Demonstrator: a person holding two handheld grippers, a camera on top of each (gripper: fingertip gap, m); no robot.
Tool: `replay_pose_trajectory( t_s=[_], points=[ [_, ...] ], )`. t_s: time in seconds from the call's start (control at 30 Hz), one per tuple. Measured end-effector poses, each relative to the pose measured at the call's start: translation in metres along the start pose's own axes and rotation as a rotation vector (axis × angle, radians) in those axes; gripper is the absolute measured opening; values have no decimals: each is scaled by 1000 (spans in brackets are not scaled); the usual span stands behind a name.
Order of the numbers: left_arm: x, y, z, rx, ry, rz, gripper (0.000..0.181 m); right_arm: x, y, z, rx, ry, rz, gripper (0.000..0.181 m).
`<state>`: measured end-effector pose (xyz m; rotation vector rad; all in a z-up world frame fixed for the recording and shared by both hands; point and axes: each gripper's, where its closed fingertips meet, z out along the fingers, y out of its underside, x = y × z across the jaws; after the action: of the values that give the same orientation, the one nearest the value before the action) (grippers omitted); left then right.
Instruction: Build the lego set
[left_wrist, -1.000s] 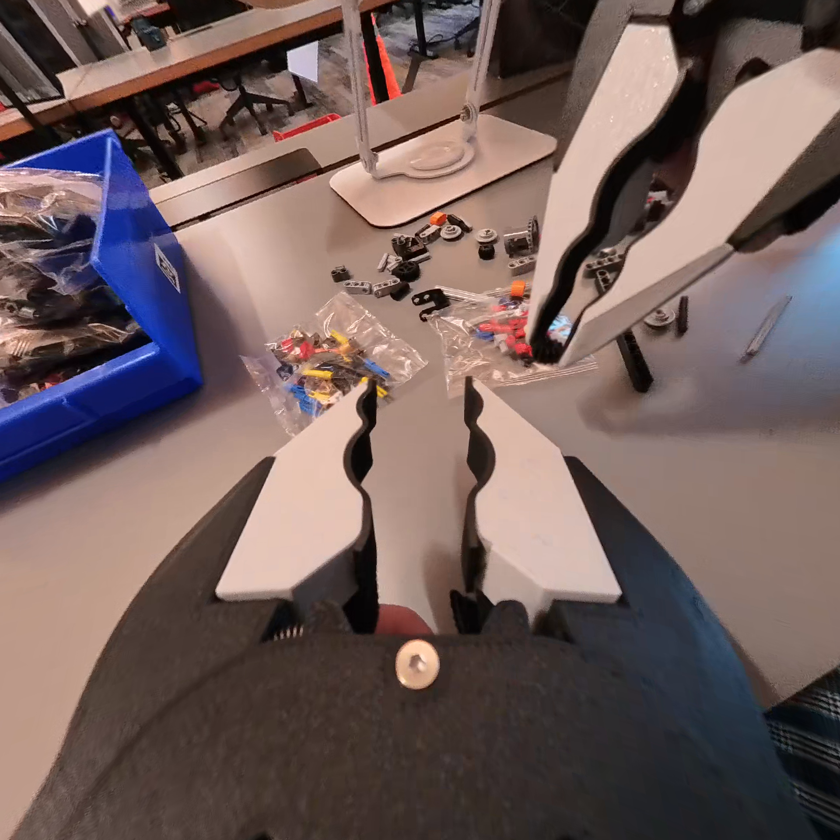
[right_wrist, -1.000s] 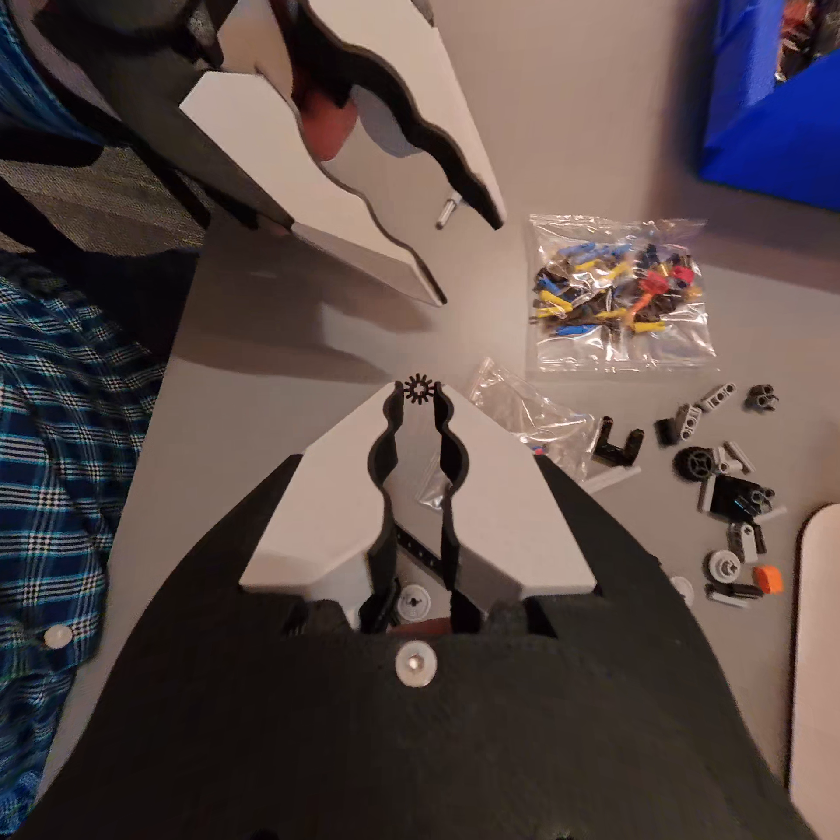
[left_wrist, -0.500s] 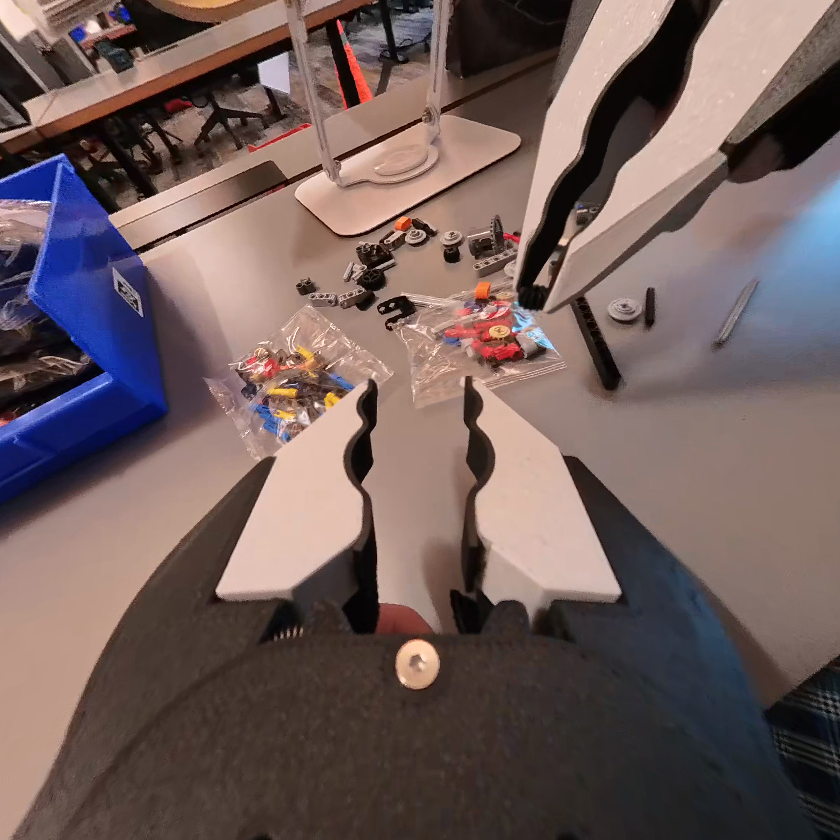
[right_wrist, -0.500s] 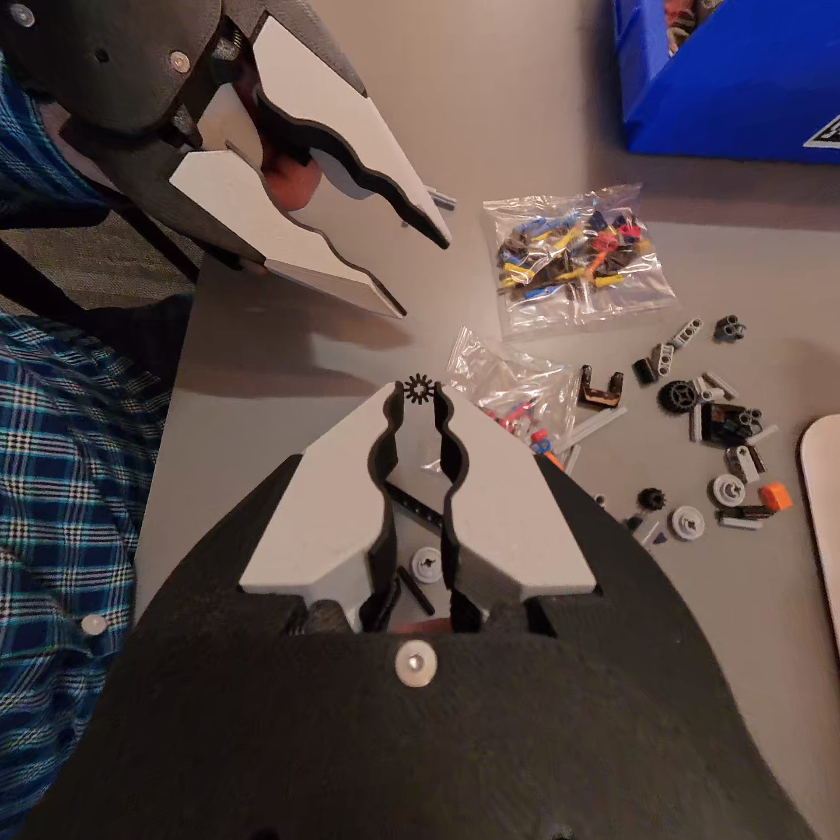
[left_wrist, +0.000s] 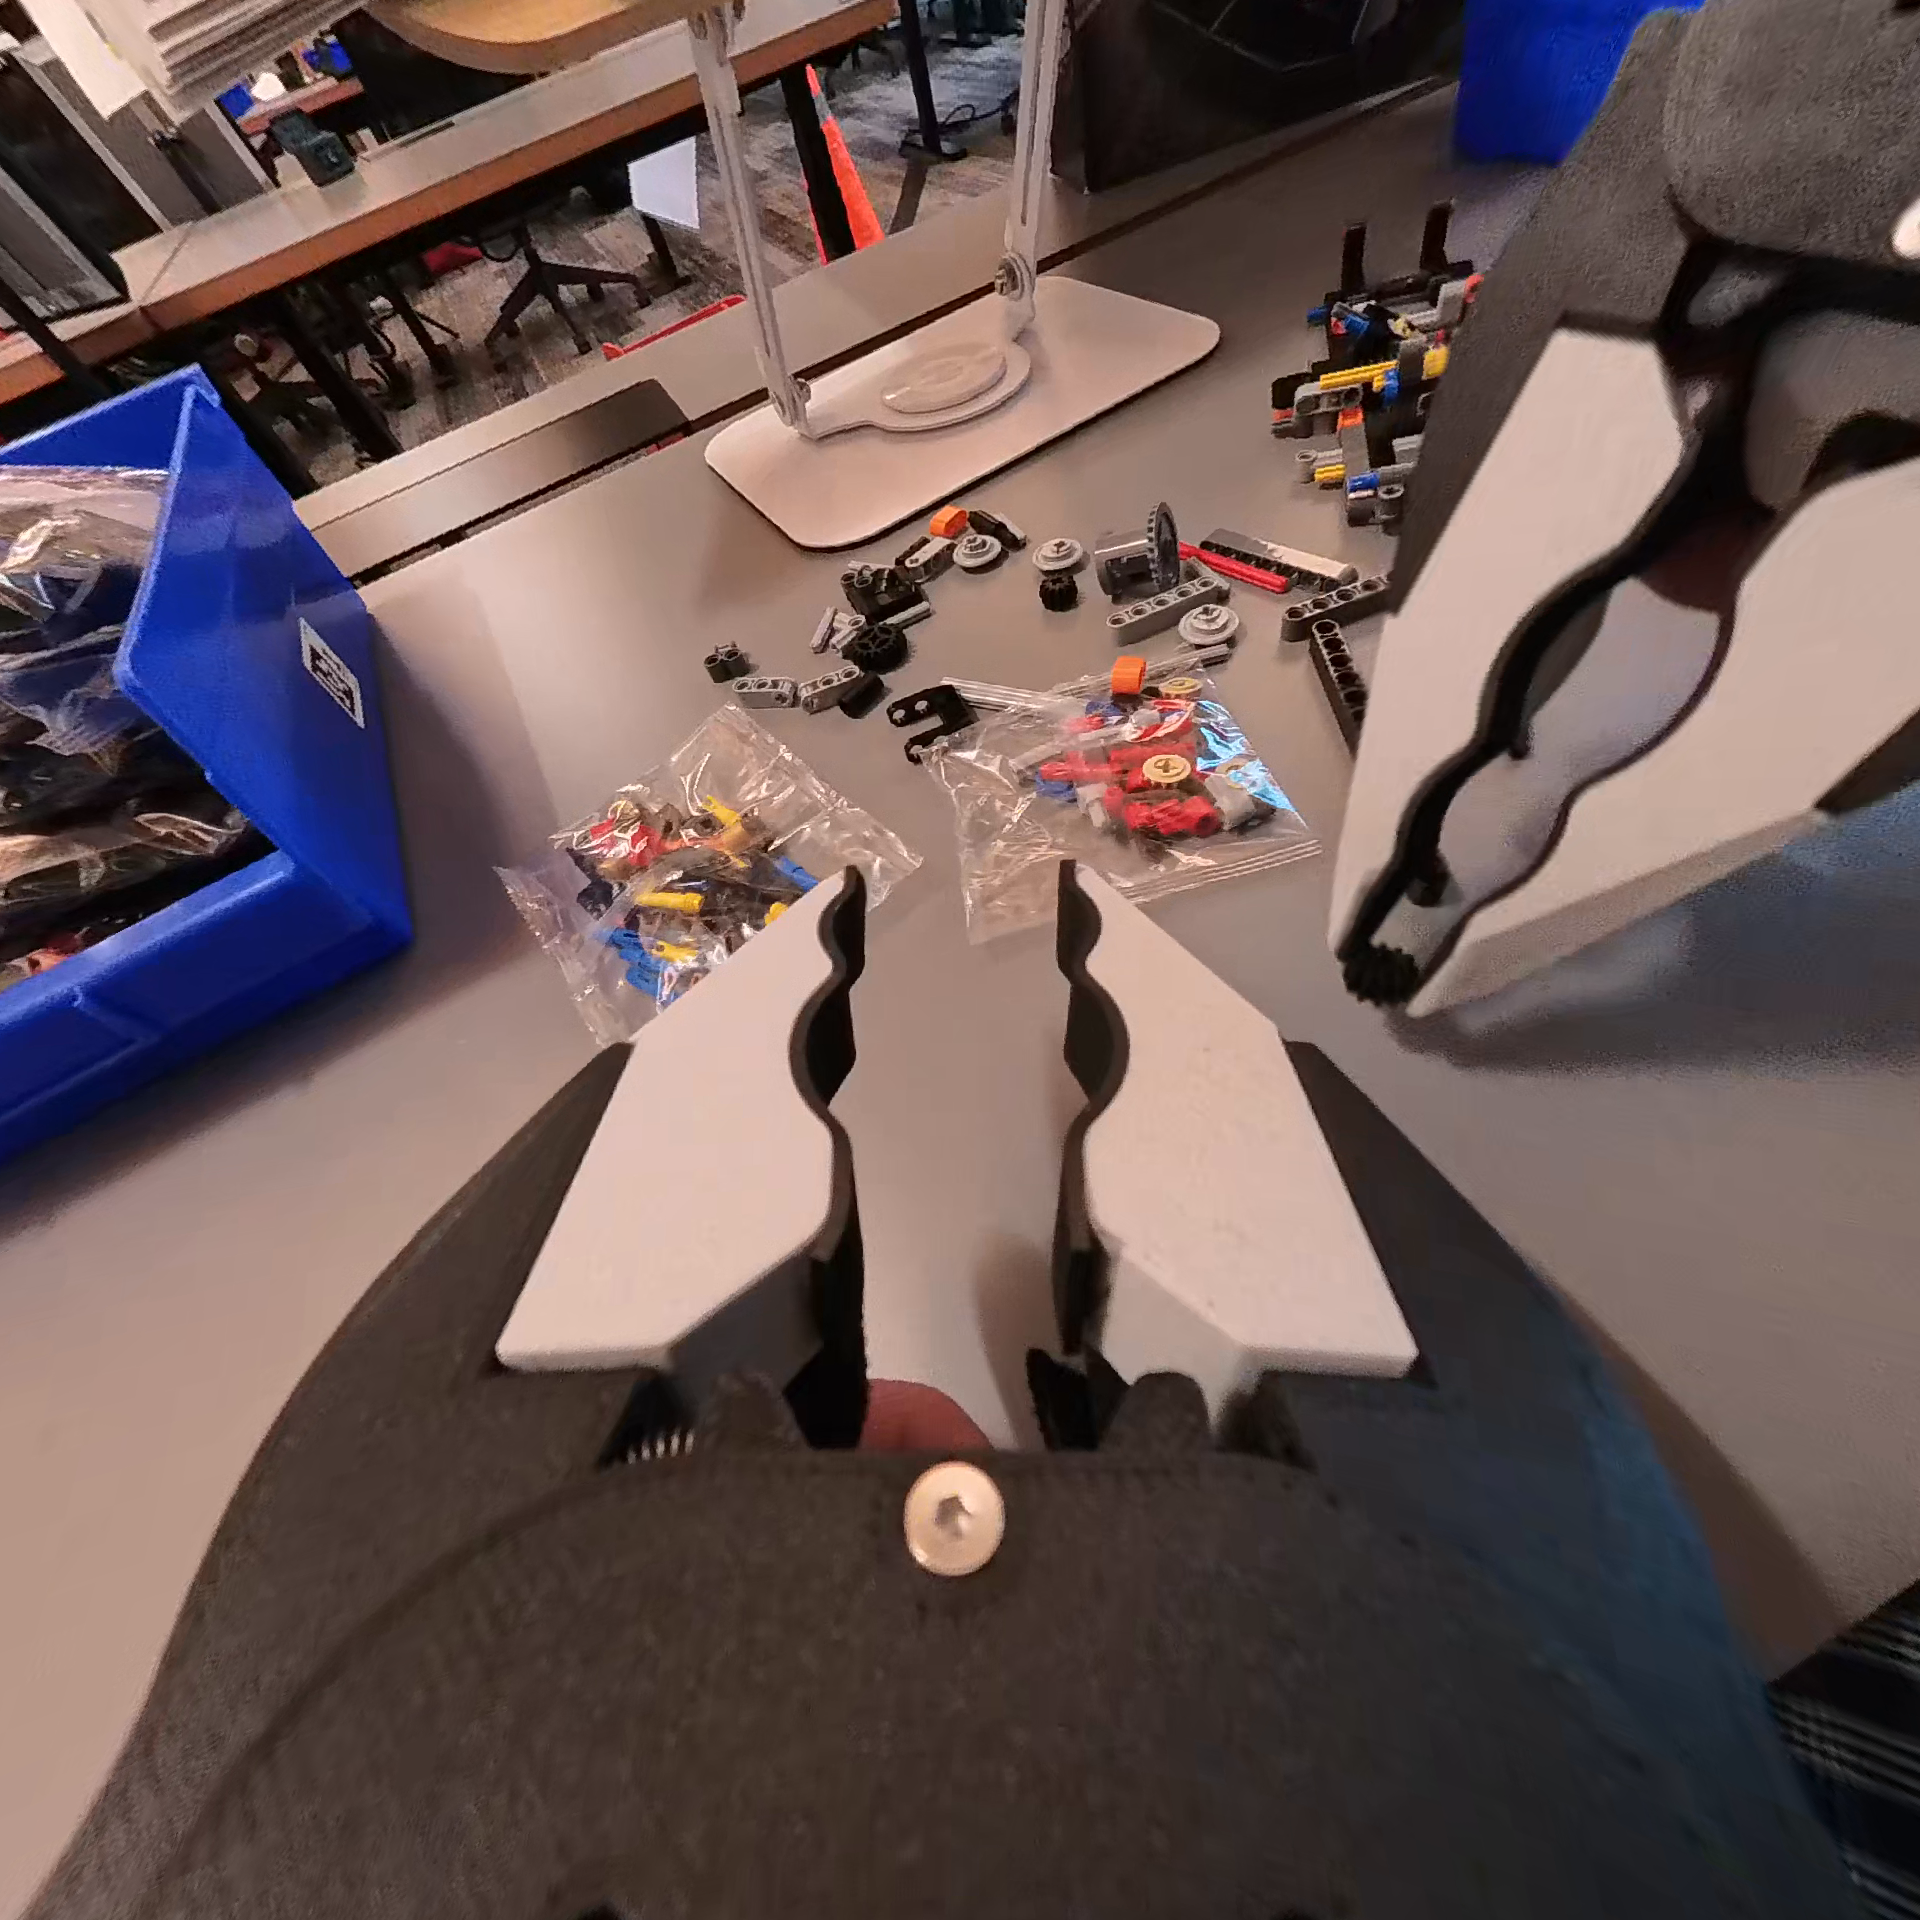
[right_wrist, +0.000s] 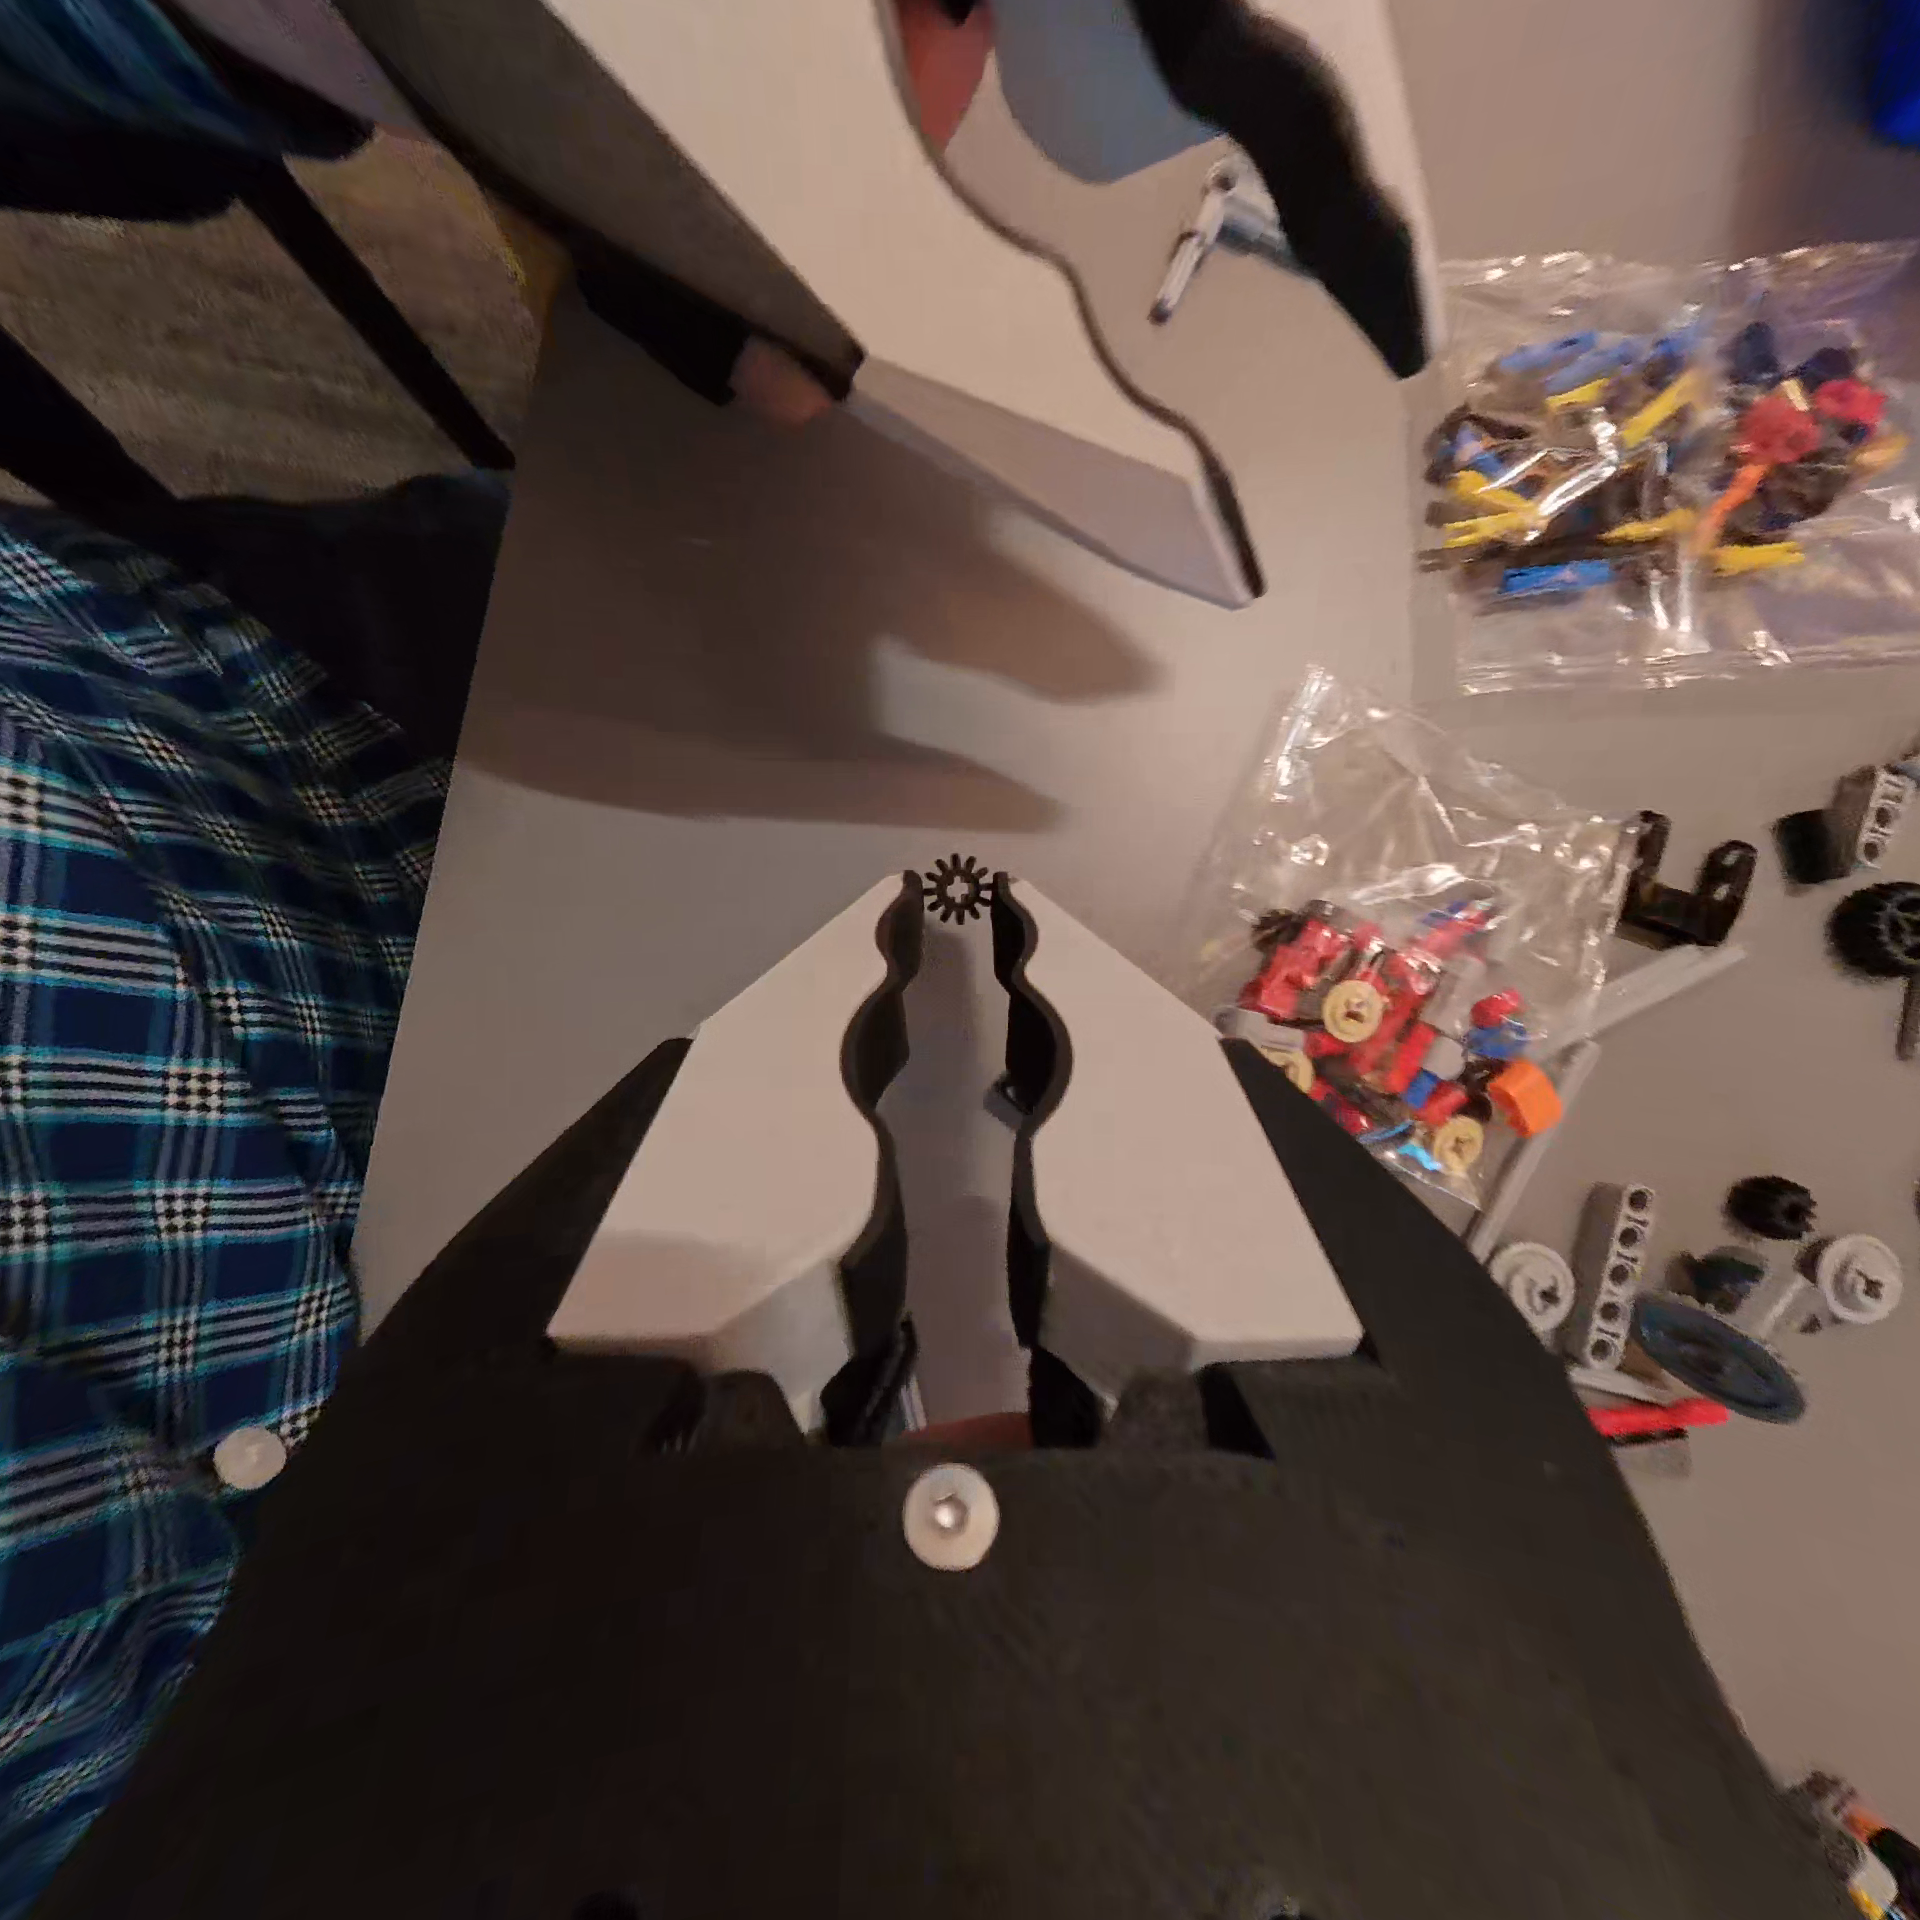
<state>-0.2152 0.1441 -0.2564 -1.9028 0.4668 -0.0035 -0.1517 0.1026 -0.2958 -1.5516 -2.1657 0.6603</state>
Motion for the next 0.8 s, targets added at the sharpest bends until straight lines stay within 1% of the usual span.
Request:
replay_pose_trajectory(
  t_s=[0.23, 0.47, 0.8],
  points=[
    [-2, 1, -1, -2, -7, 0, 34, -5, 2, 9, -24, -15, -17, 10],
    [-2, 1, 0, -6, -8, 7, 34, 3, 6, 1, -6, 7, 11, 10],
    [-3, 1, 0, -3, -18, 9, 34, -1, 10, -4, 18, -4, 38, 10]
  ],
)
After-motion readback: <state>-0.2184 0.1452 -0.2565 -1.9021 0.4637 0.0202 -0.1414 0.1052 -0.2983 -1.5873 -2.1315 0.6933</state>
